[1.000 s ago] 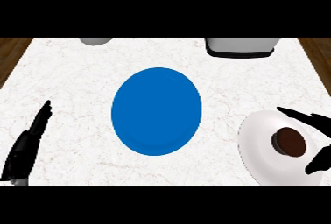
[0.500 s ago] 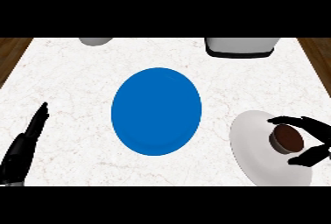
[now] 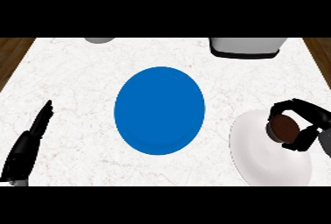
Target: Pick the cupcake from the plate and place it in the plate
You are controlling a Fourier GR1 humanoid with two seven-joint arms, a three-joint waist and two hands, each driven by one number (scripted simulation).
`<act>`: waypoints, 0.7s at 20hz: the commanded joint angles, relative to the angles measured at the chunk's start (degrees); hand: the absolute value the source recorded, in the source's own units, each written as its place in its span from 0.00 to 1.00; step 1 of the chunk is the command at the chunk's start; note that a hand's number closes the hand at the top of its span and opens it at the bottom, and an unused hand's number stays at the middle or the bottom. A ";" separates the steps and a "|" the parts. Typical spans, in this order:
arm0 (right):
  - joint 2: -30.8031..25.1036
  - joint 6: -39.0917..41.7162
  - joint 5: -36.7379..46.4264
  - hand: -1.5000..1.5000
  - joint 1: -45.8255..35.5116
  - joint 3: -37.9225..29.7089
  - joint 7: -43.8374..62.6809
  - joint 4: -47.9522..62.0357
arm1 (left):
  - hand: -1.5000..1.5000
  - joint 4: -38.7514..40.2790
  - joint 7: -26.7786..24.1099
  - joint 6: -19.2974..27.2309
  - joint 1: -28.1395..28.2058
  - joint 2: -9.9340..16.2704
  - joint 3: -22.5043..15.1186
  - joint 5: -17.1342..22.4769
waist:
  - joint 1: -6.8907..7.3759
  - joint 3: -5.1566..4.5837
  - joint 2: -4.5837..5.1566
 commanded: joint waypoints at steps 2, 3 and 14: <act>0.18 -7.60 9.40 1.00 -13.64 4.31 7.53 1.15 | 0.50 0.48 -0.87 -0.33 -2.45 -1.22 -2.65 -1.53 | 4.67 0.10 1.38; 1.63 -10.27 11.04 1.00 -14.11 5.11 7.01 3.75 | 0.50 0.07 0.50 -1.15 -3.28 -0.32 -2.53 -1.41 | 4.48 0.26 1.52; 1.34 -25.93 10.44 1.00 -26.78 -2.54 -0.65 17.71 | 0.50 3.74 -1.86 0.46 -3.81 -1.48 -0.72 -1.72 | 2.15 0.16 1.12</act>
